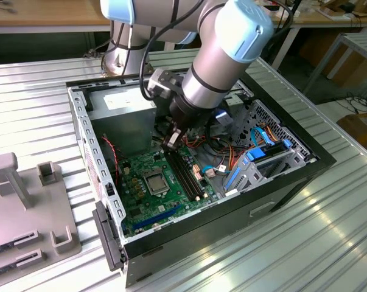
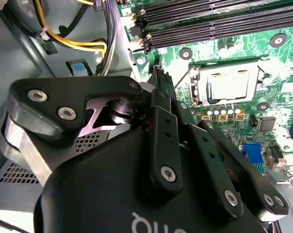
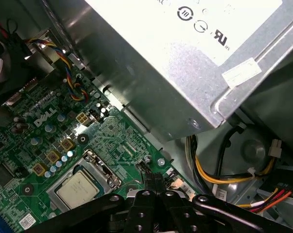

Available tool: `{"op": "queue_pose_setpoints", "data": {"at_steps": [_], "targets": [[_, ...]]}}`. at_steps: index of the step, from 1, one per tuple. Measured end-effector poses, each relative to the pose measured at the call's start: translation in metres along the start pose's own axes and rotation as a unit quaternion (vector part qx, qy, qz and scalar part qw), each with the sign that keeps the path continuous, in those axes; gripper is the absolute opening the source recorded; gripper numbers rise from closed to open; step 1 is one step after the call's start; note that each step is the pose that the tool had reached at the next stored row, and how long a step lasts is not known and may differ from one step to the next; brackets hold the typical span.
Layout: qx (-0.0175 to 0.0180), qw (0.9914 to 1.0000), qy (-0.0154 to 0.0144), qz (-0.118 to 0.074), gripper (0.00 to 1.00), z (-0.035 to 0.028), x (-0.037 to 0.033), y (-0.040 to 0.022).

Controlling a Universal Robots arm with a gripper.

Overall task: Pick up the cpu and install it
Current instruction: 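Install the first cpu locking lever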

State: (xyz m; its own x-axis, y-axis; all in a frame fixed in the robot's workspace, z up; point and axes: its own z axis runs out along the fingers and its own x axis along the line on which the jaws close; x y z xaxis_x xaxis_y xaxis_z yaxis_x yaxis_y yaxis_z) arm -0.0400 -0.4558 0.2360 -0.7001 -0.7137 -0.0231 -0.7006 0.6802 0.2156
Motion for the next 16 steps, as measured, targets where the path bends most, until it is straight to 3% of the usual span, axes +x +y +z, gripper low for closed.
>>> {"op": "queue_pose_setpoints", "data": {"at_steps": [8, 16], "targets": [[0.0026, 0.99998, 0.0037, -0.004, 0.11, -0.0011, 0.0031, -0.0029], [0.0029, 0.99971, 0.0085, -0.022, 0.11, -0.0024, 0.0087, -0.0082]]}}
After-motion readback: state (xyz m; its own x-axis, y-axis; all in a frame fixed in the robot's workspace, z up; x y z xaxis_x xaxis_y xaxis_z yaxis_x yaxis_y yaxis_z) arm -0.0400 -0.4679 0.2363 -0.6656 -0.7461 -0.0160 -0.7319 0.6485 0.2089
